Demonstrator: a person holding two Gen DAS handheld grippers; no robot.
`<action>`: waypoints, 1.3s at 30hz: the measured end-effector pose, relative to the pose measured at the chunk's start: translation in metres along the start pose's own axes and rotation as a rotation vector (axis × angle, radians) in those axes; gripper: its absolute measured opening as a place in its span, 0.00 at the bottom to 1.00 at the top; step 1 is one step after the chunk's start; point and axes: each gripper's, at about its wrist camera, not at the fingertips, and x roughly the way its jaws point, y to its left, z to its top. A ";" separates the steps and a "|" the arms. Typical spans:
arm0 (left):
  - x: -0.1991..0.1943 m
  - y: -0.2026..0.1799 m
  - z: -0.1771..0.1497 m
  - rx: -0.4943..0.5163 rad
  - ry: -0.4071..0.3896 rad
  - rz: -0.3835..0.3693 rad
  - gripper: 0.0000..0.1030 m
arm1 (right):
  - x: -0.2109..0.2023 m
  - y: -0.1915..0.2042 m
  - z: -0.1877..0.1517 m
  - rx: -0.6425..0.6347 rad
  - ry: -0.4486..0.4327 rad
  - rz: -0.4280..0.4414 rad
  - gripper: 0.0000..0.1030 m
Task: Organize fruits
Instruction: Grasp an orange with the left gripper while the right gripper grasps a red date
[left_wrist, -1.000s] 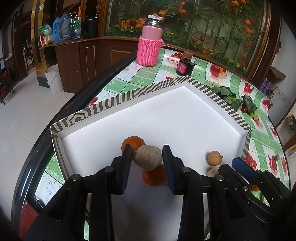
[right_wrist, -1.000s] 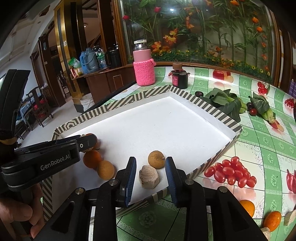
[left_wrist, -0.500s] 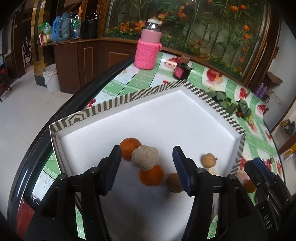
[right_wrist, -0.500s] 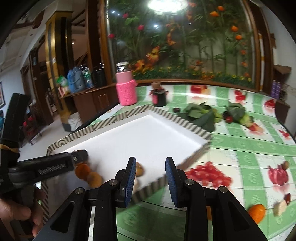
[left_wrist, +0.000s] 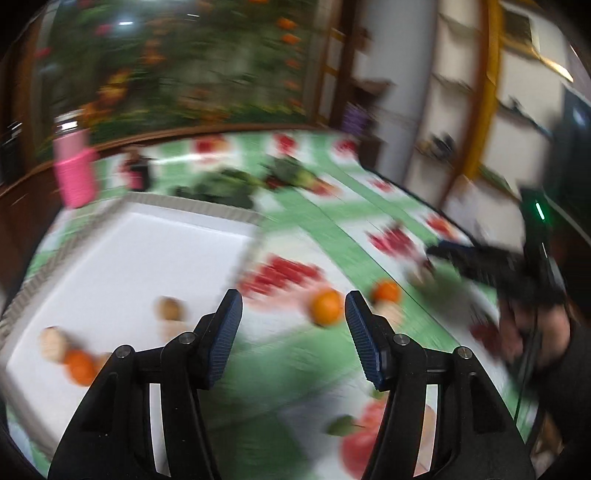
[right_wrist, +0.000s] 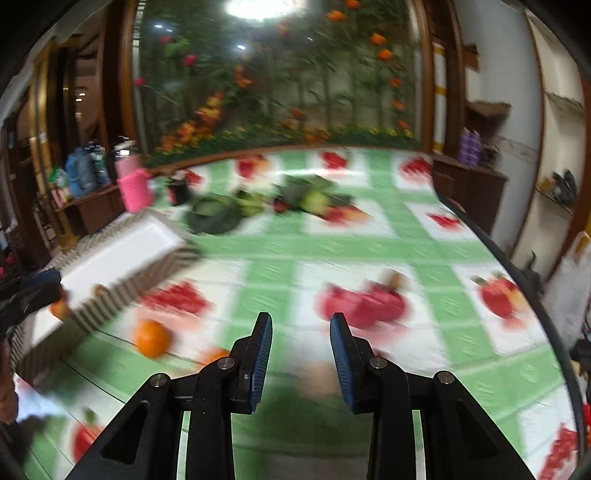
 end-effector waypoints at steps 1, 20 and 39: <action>0.008 -0.011 -0.002 0.037 0.029 -0.013 0.56 | -0.001 -0.016 -0.002 0.025 0.014 -0.008 0.31; 0.071 -0.022 0.005 0.028 0.172 0.044 0.56 | 0.035 -0.058 -0.009 0.218 0.201 0.042 0.18; 0.062 -0.016 0.011 -0.046 0.140 -0.015 0.29 | 0.017 -0.051 -0.005 0.190 0.088 0.097 0.18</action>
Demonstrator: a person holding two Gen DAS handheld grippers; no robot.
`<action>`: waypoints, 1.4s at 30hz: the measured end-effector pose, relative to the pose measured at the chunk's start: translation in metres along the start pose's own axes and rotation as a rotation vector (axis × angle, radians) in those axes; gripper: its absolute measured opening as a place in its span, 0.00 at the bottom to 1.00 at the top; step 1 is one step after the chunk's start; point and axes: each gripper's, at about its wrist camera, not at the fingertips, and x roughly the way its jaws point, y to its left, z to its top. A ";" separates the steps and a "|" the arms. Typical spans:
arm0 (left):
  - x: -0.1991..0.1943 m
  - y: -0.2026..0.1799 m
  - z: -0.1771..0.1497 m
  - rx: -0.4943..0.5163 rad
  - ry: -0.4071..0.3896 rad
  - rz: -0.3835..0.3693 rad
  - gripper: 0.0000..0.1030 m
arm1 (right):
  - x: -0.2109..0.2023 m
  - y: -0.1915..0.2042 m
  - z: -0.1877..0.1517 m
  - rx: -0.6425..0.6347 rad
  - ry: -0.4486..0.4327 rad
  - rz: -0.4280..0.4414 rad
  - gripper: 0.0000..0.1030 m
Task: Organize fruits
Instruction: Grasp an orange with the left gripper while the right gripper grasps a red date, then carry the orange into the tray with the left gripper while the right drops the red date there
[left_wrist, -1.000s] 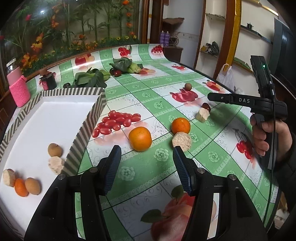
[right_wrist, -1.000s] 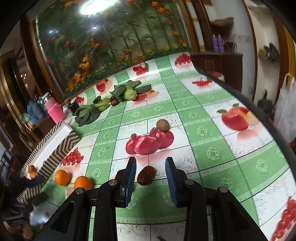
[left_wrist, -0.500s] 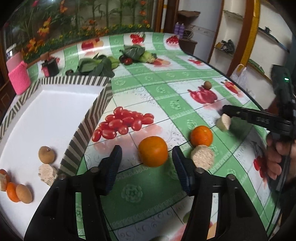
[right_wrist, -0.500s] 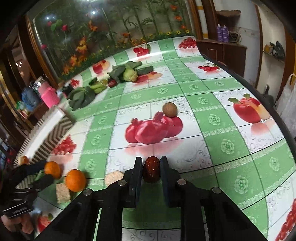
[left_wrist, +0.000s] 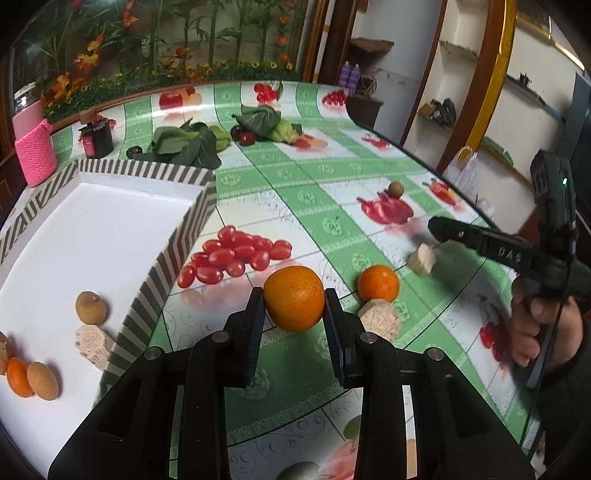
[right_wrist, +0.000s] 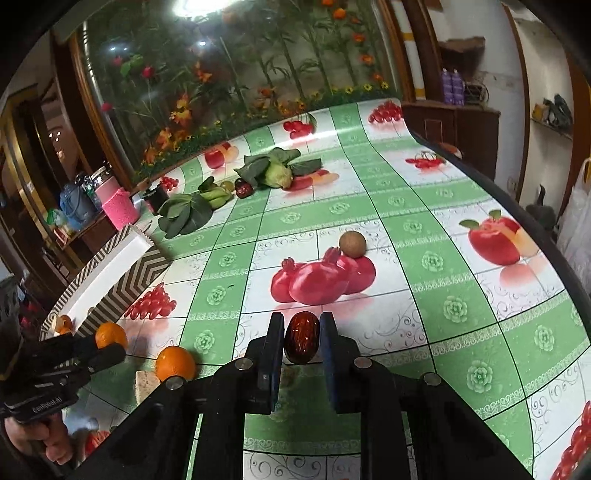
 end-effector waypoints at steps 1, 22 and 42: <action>-0.004 0.002 0.001 -0.009 -0.013 -0.002 0.29 | -0.001 0.002 0.000 -0.008 -0.005 -0.001 0.18; -0.048 0.059 0.006 -0.208 -0.148 0.056 0.29 | -0.001 0.077 0.007 -0.194 -0.094 -0.044 0.18; -0.070 0.117 -0.002 -0.339 -0.158 0.154 0.29 | 0.023 0.183 0.010 -0.287 -0.112 0.127 0.18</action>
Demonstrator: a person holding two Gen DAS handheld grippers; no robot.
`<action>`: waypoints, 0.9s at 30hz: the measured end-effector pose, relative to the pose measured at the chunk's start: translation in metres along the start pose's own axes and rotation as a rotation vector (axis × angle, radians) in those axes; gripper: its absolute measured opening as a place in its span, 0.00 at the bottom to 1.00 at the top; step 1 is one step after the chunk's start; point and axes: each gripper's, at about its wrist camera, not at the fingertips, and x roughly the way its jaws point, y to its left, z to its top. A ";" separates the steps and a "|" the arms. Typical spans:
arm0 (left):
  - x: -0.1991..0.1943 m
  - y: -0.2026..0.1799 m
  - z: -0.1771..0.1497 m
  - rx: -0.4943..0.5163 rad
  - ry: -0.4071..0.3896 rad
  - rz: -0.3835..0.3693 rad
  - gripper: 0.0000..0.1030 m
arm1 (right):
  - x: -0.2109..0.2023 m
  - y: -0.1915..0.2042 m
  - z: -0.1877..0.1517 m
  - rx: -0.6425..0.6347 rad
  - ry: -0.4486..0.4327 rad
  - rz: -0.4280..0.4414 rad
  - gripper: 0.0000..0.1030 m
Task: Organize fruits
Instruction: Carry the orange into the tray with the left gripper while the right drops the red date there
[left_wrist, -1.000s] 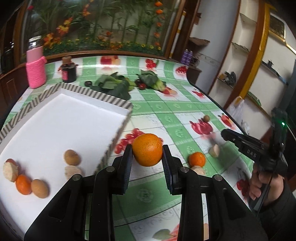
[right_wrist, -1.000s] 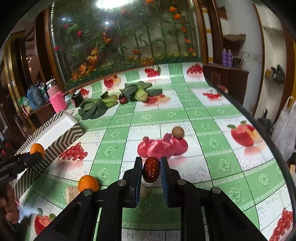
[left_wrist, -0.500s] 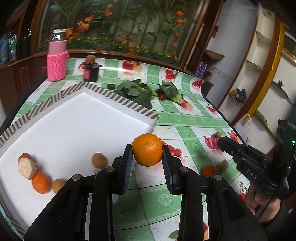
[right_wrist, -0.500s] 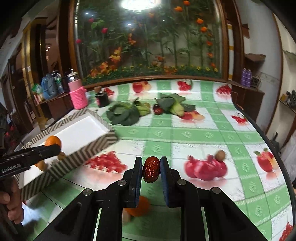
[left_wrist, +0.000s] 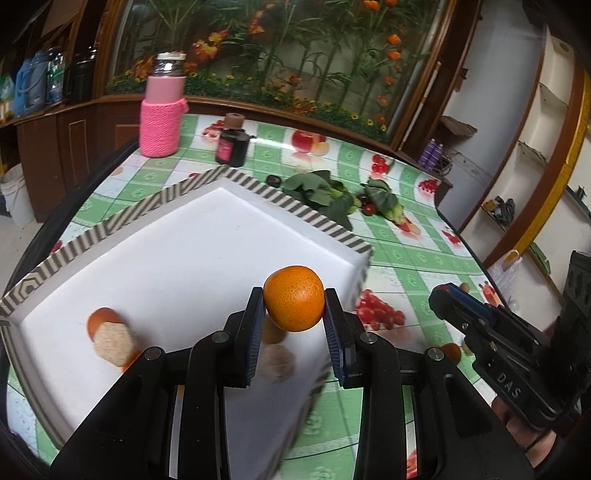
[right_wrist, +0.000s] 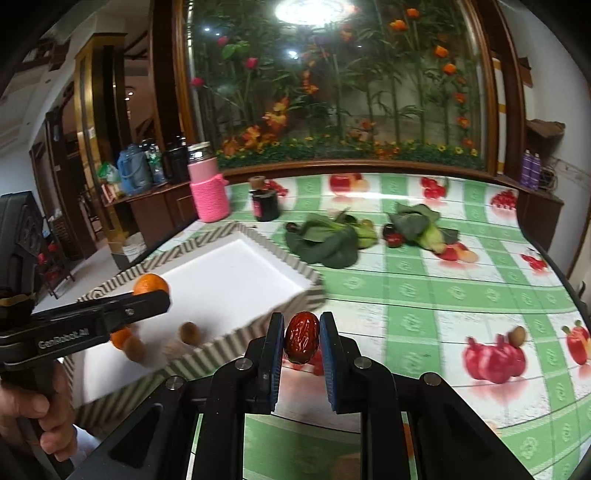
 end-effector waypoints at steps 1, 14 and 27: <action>0.001 0.003 0.000 0.000 0.007 0.008 0.29 | 0.003 0.006 0.001 -0.005 0.001 0.012 0.18; 0.000 0.033 0.002 -0.064 0.042 0.127 0.29 | 0.031 0.049 0.005 -0.041 0.023 0.081 0.18; 0.005 0.040 0.000 -0.081 0.083 0.186 0.29 | 0.058 0.072 0.000 -0.072 0.065 0.107 0.18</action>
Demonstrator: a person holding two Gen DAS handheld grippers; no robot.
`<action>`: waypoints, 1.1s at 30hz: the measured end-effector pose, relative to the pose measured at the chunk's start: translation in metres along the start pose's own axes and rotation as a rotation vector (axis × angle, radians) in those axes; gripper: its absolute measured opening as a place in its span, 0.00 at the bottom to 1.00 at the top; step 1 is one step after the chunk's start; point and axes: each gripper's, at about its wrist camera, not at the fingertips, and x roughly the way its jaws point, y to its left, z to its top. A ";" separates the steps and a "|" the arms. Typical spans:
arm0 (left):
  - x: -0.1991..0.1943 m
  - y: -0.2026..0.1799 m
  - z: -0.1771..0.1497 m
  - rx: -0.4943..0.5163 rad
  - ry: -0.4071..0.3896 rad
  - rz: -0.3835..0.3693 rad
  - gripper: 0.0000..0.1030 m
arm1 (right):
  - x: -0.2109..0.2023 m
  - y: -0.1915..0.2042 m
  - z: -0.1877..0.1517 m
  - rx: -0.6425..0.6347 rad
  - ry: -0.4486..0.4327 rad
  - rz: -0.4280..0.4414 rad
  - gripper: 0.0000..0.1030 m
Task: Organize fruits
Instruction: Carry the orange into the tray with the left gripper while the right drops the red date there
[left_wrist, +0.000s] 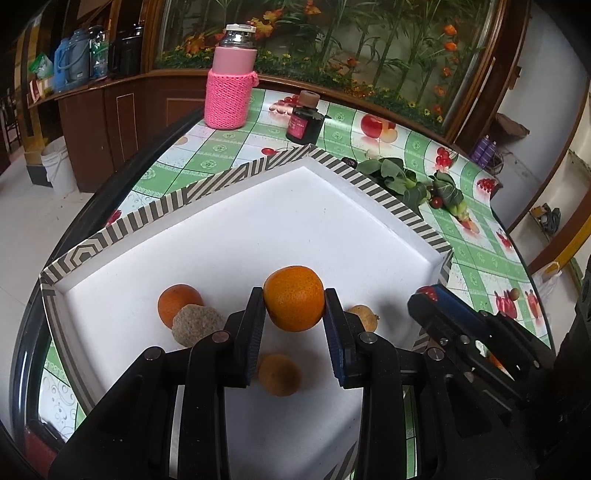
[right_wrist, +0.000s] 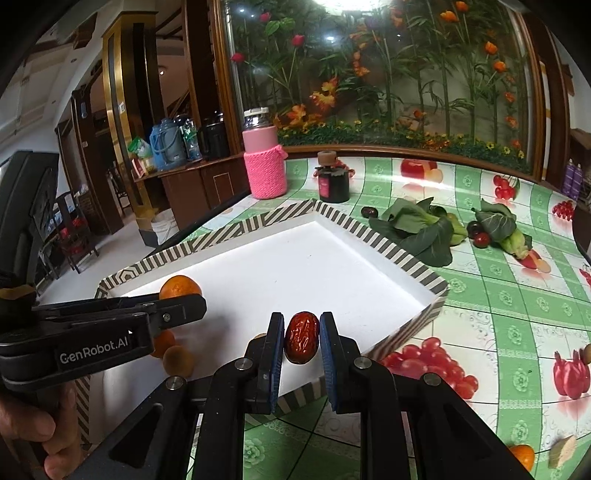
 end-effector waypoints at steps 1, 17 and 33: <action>0.000 -0.001 0.000 0.003 0.001 0.000 0.29 | 0.002 0.001 -0.001 -0.004 0.005 -0.002 0.18; 0.003 -0.002 -0.001 0.005 0.013 0.002 0.29 | 0.011 0.005 -0.001 -0.018 0.055 -0.012 0.18; 0.006 0.005 -0.002 -0.043 0.035 0.011 0.42 | 0.013 0.007 -0.003 -0.027 0.062 -0.052 0.24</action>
